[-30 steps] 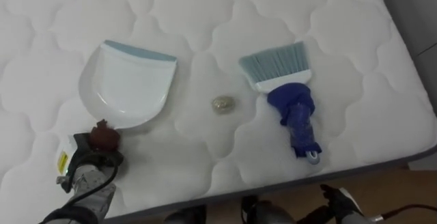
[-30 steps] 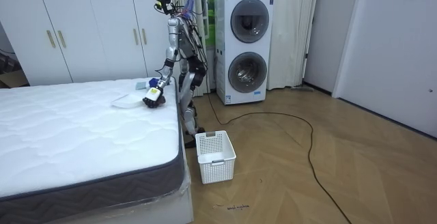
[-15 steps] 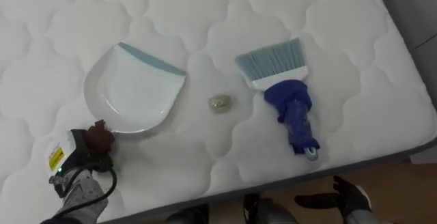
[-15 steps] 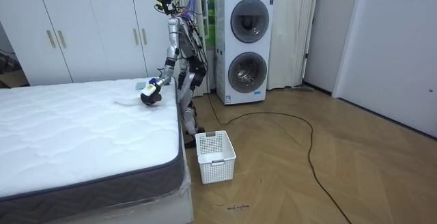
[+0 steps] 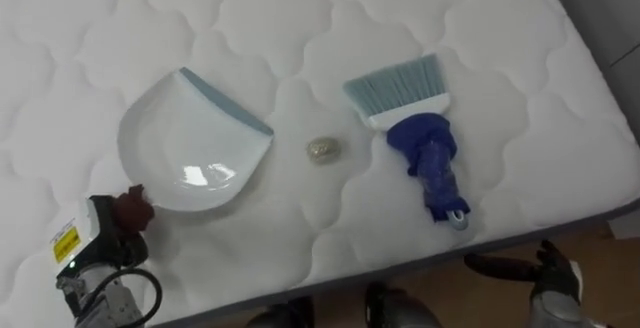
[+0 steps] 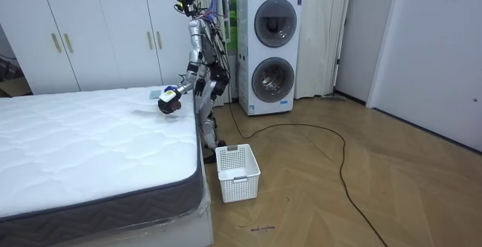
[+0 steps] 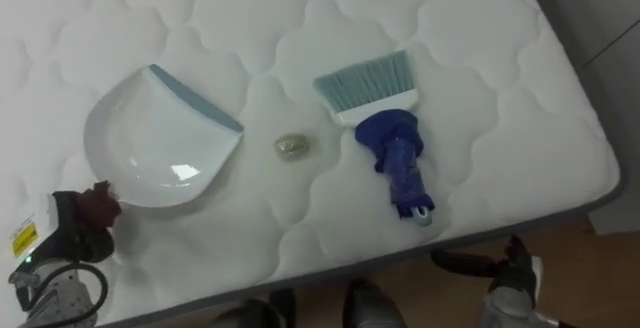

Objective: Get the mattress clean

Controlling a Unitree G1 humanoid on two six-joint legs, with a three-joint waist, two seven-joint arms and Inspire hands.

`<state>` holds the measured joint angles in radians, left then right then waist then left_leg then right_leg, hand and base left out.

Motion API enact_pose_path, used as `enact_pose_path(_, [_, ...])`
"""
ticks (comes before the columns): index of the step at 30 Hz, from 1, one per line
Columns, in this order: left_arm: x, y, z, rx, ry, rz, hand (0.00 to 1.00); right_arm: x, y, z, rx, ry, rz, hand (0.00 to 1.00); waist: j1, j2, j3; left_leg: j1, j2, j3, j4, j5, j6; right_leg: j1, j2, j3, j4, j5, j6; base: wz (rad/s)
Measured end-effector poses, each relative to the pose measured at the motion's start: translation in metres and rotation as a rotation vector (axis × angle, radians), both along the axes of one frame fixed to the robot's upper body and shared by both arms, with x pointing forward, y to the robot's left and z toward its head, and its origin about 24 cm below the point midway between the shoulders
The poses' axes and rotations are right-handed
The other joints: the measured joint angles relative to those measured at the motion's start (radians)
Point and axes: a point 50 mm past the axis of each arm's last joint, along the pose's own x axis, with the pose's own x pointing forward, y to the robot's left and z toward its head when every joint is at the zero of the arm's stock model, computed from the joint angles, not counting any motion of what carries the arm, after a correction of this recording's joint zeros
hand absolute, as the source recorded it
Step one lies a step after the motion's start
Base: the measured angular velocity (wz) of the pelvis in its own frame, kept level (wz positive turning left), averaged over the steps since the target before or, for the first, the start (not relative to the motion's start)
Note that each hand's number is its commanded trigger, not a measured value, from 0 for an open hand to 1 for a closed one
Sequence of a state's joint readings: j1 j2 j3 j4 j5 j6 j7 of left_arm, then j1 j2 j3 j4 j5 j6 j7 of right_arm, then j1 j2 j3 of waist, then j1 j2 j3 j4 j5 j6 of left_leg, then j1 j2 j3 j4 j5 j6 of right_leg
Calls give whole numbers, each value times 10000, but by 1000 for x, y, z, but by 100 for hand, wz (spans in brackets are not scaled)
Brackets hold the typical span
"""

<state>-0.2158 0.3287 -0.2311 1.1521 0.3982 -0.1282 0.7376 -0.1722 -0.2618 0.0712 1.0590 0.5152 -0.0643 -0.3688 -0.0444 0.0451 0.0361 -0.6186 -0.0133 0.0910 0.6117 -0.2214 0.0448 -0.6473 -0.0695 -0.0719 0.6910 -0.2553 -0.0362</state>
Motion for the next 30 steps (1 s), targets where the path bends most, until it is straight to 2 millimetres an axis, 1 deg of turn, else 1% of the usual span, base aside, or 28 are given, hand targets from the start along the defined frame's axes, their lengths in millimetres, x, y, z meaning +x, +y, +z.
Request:
enact_pose_path(5, [-9,0,-3,348,115,-356,100,3,-4,4,-376,-221,-369,0,52,0,-3,-20,8,128,-6,9,3,-87,0,86,32,32,49,-7])
enact_pose_path(6, [-10,1,-3,363,70,-357,100,4,-6,7,-550,-325,-385,0,80,0,-3,-67,12,165,-14,21,4,-165,-11,126,39,47,65,-7])
enact_pose_path(7, [-11,2,-3,388,56,-367,100,6,-9,10,-783,-393,-373,0,91,-2,-3,-111,12,190,-42,40,9,-228,-11,160,43,83,36,-5])
enact_pose_path(10, [-18,9,-3,580,98,-344,100,16,-14,22,-1479,-850,-308,0,-18,-18,-4,-171,6,243,-86,60,23,-321,-20,193,34,113,4,-1])
enact_pose_path(14, [-22,9,-5,672,249,-472,100,21,-16,32,-2097,-1185,-877,0,-44,-35,-9,-187,4,257,-95,53,28,-333,14,196,5,107,9,0])
enact_pose_path(18, [-28,10,-8,670,452,-424,100,43,-11,62,-3548,-2832,-695,0,-37,-47,-17,-156,22,264,-166,37,37,-257,93,220,-142,133,20,0])
enact_pose_path(19, [-29,11,-8,676,501,-427,100,49,-9,71,-4009,-3233,-555,0,-17,-70,-30,-137,18,270,-188,37,37,-251,113,295,-157,136,25,0])
enact_pose_path(20, [-30,11,-9,686,562,-427,100,53,-8,76,-4299,-3435,-441,0,-9,-78,-35,-126,20,285,-197,37,37,-247,113,297,-163,137,26,-4])
enact_pose_path(22, [-35,10,-12,728,831,-518,100,64,-3,92,-5275,-4111,-174,0,7,-81,-36,-20,17,317,-238,26,45,-171,103,293,-182,134,30,-4])
enact_pose_path(23, [-36,10,-13,723,859,-518,100,66,-3,94,-5476,-4228,-179,0,10,-86,-39,6,18,317,-249,20,44,-145,103,292,-191,133,31,0])
enact_pose_path(24, [-37,10,-13,723,901,-501,100,70,-2,100,-5860,-4443,-209,0,34,-106,-51,17,16,317,-270,19,43,-139,95,289,-194,125,32,0])
enact_pose_path(25, [-38,10,-14,711,949,-510,100,73,-1,106,-6115,-4701,-316,0,74,-114,-46,17,13,317,-278,19,43,-144,87,292,-195,121,31,0])
enact_pose_path(27, [-40,10,-16,677,1071,-576,100,77,1,113,-6342,-5031,-413,0,128,-134,-49,35,12,326,-308,19,42,-145,40,297,-194,115,35,0])
enact_pose_path(30, [-41,9,-17,542,1287,-692,100,80,4,122,-6340,-5610,-450,0,226,-142,-52,40,13,329,-320,20,42,-144,53,299,-202,115,35,0])
